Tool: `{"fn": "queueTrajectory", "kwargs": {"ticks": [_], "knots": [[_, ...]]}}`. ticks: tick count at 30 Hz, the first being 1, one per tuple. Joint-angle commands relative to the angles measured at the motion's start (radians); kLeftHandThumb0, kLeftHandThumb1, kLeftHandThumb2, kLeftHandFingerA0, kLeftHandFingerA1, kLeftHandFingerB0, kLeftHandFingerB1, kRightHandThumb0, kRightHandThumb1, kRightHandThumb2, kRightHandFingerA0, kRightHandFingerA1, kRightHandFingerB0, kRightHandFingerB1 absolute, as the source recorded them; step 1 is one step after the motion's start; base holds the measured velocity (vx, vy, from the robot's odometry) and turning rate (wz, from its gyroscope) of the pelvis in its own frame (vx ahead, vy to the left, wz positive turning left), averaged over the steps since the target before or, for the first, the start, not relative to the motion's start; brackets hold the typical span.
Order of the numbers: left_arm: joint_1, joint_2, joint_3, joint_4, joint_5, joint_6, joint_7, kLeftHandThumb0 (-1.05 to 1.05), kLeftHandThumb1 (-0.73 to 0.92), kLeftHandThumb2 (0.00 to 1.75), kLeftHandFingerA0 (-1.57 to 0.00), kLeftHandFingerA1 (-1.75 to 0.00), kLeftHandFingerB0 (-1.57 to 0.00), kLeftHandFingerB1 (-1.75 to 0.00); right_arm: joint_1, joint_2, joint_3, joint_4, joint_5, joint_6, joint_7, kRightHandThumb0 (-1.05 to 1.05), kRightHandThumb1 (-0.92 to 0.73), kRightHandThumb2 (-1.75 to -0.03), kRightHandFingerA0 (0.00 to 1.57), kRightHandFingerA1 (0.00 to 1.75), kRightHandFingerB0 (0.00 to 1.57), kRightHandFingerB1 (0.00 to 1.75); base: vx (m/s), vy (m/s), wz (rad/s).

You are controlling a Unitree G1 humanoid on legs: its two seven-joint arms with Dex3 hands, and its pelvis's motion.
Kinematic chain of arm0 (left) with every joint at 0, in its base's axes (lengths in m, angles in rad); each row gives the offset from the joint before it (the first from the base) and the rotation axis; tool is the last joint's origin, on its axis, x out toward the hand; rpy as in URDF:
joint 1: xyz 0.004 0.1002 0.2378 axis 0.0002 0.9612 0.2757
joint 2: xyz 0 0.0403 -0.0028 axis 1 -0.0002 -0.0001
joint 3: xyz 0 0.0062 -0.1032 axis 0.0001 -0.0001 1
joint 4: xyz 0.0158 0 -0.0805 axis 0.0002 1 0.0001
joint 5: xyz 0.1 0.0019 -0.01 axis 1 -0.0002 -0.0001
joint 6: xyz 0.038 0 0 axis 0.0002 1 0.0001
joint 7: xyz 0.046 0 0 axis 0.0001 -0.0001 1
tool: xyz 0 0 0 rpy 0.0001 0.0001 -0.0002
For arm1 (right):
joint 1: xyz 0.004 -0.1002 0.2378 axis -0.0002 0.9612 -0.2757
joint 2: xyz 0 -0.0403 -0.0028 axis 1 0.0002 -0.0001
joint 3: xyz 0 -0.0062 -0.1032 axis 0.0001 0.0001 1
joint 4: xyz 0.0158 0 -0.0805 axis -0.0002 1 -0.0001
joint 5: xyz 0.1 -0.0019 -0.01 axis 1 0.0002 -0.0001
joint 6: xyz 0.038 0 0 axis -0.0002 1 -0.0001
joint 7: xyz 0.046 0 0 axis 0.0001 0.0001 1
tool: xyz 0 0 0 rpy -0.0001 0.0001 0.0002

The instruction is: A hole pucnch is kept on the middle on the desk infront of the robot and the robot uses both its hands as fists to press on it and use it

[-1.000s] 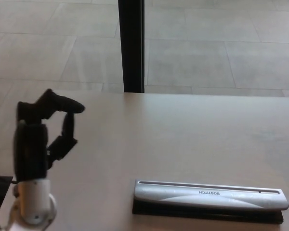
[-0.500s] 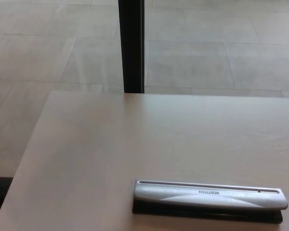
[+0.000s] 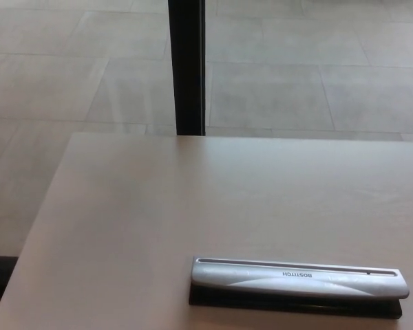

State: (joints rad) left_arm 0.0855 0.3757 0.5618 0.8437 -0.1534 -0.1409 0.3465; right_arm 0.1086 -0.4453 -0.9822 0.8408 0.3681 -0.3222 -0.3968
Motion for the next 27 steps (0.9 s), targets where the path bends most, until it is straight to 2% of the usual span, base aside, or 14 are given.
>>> {"fn": "queueTrajectory", "kwargs": {"ticks": [1, 2, 4, 7, 8, 9, 10, 11, 12, 14, 16, 21, 23, 27], "knots": [[0.020, -0.047, 0.092, 0.218, -0.148, 0.140, -0.135, -0.41, 0.56, 0.92, -0.87, -0.73, -0.67, -0.67, -0.038, 0.130, -0.116, 0.050, 0.268, 0.206, 0.086, -0.61, -0.74, -0.65, 0.63, 1.09, 0.31, 0.65, 0.00, 0.000, 0.00], [0.015, -0.053, 0.084, 0.225, -0.140, 0.130, -0.143, -0.40, 0.67, 0.61, -1.00, -0.60, -0.78, -0.53, -0.036, 0.140, -0.085, 0.032, 0.235, 0.203, 0.094, -0.64, -0.74, -0.66, 0.63, 1.16, 0.23, 0.58, 0.00, 0.000, 0.00], [0.020, -0.050, 0.058, 0.233, -0.109, 0.090, -0.171, -0.42, 0.69, 0.61, -0.92, -0.57, -0.73, -0.52, -0.020, 0.164, -0.059, -0.009, 0.215, 0.204, 0.114, -0.65, -0.71, -0.66, 0.77, 1.39, 0.16, 0.53, 0.00, 0.000, 0.00], [0.019, -0.048, 0.058, 0.238, -0.119, 0.079, -0.207, -0.38, 0.67, 0.60, -0.88, -0.55, -0.74, -0.50, 0.022, 0.206, -0.015, -0.107, 0.189, 0.241, 0.103, -0.64, -0.75, -0.62, 0.59, 1.12, 0.17, 0.51, 0.00, 0.000, 0.00], [0.022, -0.052, 0.061, 0.230, -0.125, 0.082, -0.206, -0.36, 0.66, 0.60, -0.85, -0.55, -0.74, -0.51, 0.032, 0.212, -0.004, -0.122, 0.185, 0.253, 0.111, -0.66, -0.57, -0.95, 0.60, 0.96, 0.14, 0.55, 0.00, 0.000, 0.00], [0.030, -0.054, 0.059, 0.230, -0.124, 0.070, -0.212, -0.38, 0.67, 0.60, -0.86, -0.55, -0.75, -0.51, 0.045, 0.215, 0.011, -0.127, 0.176, 0.249, 0.129, -0.65, -0.74, -0.64, 0.53, 1.05, 0.14, 0.50, 0.00, 0.000, 0.00], [0.031, -0.052, 0.055, 0.236, -0.119, 0.063, -0.211, -0.38, 0.67, 0.60, -0.86, -0.55, -0.75, -0.51, 0.049, 0.217, 0.016, -0.125, 0.174, 0.241, 0.139, -0.65, -0.74, -0.64, 0.53, 1.05, 0.14, 0.50, 0.00, 0.000, 0.00], [0.049, -0.058, 0.042, 0.224, -0.104, 0.050, -0.196, -0.39, 0.70, 0.61, -0.91, -0.56, -0.75, -0.52, 0.076, 0.226, 0.042, -0.156, 0.161, 0.257, 0.153, -0.65, -0.57, -1.01, 0.45, 0.78, 0.14, 0.55, 0.00, 0.000, 0.00], [0.054, -0.059, 0.040, 0.222, -0.104, 0.047, -0.196, -0.39, 0.70, 0.61, -0.91, -0.56, -0.75, -0.52, 0.086, 0.227, 0.046, -0.168, 0.164, 0.265, 0.155, -0.65, -0.57, -1.01, 0.45, 0.78, 0.14, 0.55, 0.00, 0.000, 0.00], [0.055, -0.061, 0.060, 0.219, -0.132, 0.081, -0.188, -0.36, 0.70, 0.61, -0.99, -0.62, -0.76, -0.54, 0.096, 0.233, 0.041, -0.187, 0.190, 0.288, 0.150, -0.60, -0.73, -0.64, 0.43, 0.83, 0.24, 0.50, 0.00, 0.000, 0.00], [0.064, -0.064, 0.064, 0.223, -0.139, 0.067, -0.196, -0.36, 0.55, 0.93, -0.86, -0.74, -0.67, -0.67, 0.102, 0.230, 0.051, -0.167, 0.183, 0.270, 0.171, -0.59, -0.75, -0.62, 0.46, 0.75, 0.32, 0.47, 0.00, 0.000, 0.00], [0.075, -0.060, 0.064, 0.205, -0.147, 0.078, -0.202, -0.37, 0.53, 0.89, -0.87, -0.73, -0.72, -0.68, 0.126, 0.230, 0.086, -0.140, 0.163, 0.245, 0.211, -0.62, -0.74, -0.62, 0.46, 0.67, 0.29, 0.46, 0.00, 0.000, 0.00], [0.063, -0.051, 0.064, 0.227, -0.155, 0.078, -0.221, -0.36, 0.63, 0.60, -0.97, -0.58, -0.76, -0.52, 0.137, 0.240, 0.098, -0.166, 0.164, 0.249, 0.216, -0.63, -0.74, -0.61, 0.47, 0.70, 0.29, 0.45, 0.00, 0.000, 0.00], [0.067, -0.040, 0.024, 0.242, -0.122, 0.058, -0.239, -0.39, 0.54, 0.92, -0.87, -0.72, -0.69, -0.66, 0.148, 0.233, 0.121, -0.167, 0.158, 0.259, 0.233, -0.67, -0.70, -0.61, 0.51, 0.76, 0.33, 0.47, 0.00, 0.000, 0.00]]}}
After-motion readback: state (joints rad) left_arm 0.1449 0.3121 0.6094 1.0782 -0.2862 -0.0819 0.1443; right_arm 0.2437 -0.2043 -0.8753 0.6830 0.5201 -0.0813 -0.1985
